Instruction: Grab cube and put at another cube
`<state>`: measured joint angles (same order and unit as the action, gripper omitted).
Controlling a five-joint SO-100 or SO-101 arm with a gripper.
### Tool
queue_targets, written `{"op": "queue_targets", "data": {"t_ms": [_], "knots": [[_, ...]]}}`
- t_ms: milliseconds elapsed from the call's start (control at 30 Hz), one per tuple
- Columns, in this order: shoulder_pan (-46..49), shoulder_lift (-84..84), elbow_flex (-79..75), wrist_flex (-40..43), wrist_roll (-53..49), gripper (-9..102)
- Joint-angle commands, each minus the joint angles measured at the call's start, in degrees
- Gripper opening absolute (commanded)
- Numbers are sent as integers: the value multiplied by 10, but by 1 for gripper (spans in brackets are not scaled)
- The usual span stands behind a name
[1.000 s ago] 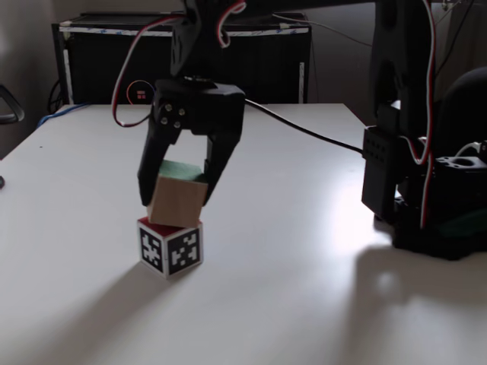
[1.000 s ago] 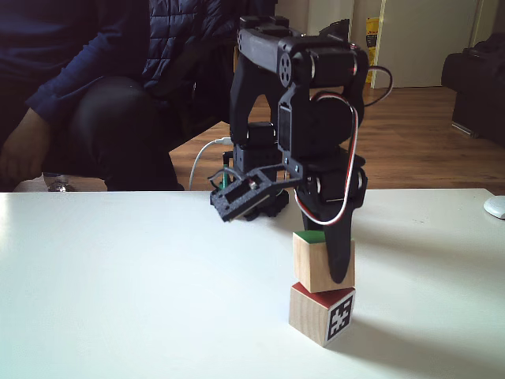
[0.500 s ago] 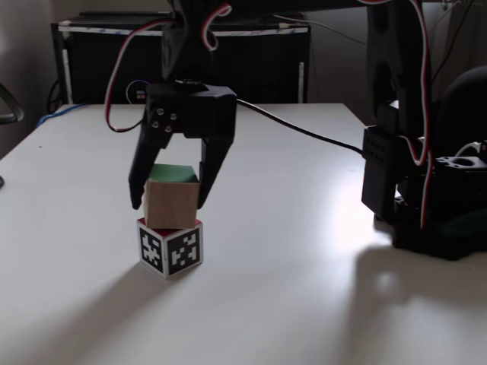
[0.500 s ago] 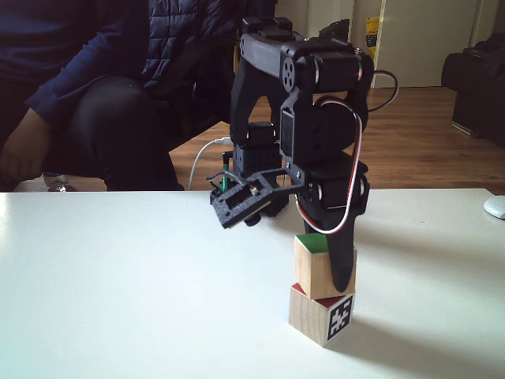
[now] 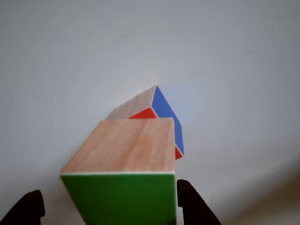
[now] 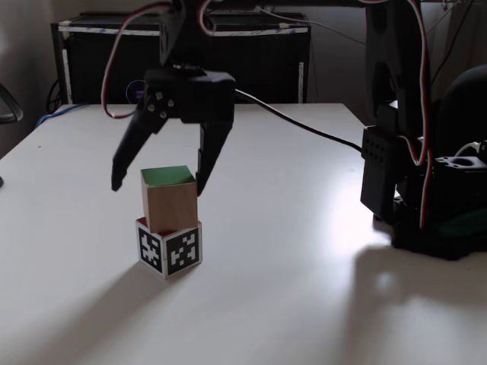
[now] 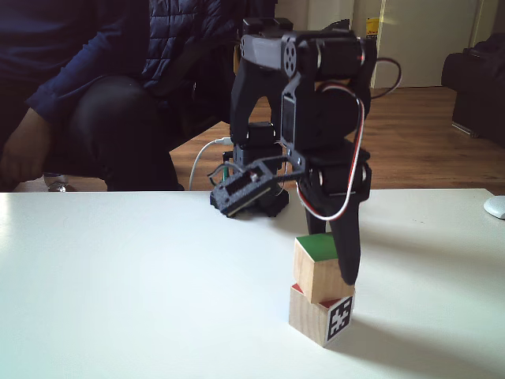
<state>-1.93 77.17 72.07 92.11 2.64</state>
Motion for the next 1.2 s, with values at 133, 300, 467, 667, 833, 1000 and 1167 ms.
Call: {"op": "queue_targets", "data": {"t_ms": [133, 300, 467, 667, 833, 1000, 1167], "knots": [[-35, 70, -35, 62, 19, 45], [-54, 191, -20, 96, 25, 45], [-64, 391, 66, 93, 22, 45], [-49, 697, 285, 18, 25, 45], [33, 860, 453, -56, -4, 45], [98, 950, 604, -120, -33, 45], [157, 1032, 751, -164, -62, 39]]}}
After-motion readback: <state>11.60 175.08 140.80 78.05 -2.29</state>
